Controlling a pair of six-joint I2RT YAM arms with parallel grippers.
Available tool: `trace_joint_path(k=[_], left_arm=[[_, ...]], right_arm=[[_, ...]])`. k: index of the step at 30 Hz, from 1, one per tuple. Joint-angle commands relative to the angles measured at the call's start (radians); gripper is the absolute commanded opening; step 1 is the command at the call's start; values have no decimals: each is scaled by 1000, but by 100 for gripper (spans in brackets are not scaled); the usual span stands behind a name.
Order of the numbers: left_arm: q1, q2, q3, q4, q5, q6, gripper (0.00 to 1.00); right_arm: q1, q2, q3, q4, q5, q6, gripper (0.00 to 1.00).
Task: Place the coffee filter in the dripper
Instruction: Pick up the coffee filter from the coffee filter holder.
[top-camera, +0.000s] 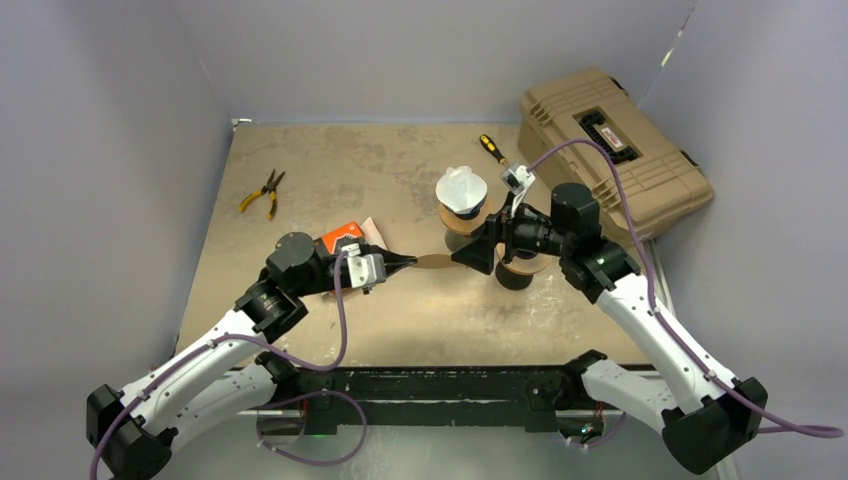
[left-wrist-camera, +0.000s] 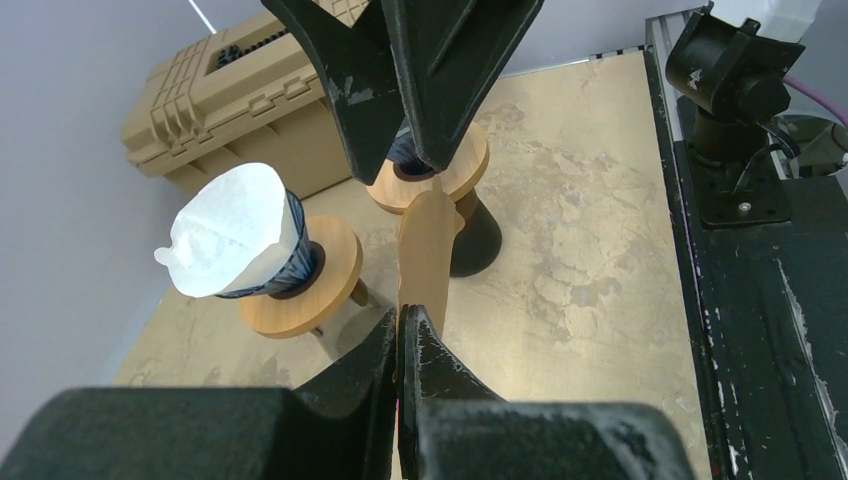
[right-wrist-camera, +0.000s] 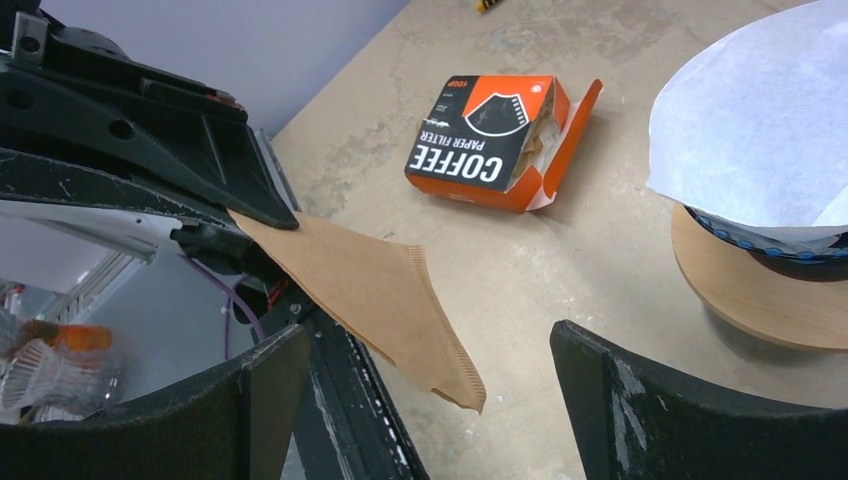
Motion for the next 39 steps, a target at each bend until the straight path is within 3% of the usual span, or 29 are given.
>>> trace_joint_path(k=[1, 20, 33, 39], left_arm=[[-8, -1, 15, 0, -3, 4, 0], [-14, 13, 32, 51, -7, -44, 0], [-17, 37, 39, 47, -145, -78, 0], [-19, 34, 32, 18, -84, -18, 0]], right_arm=[[-4, -4, 34, 43, 9, 16, 95], [-3, 76, 8, 61, -21, -35, 95], [-3, 0, 0, 44, -57, -92, 95], [-3, -16, 17, 77, 29, -25, 95]])
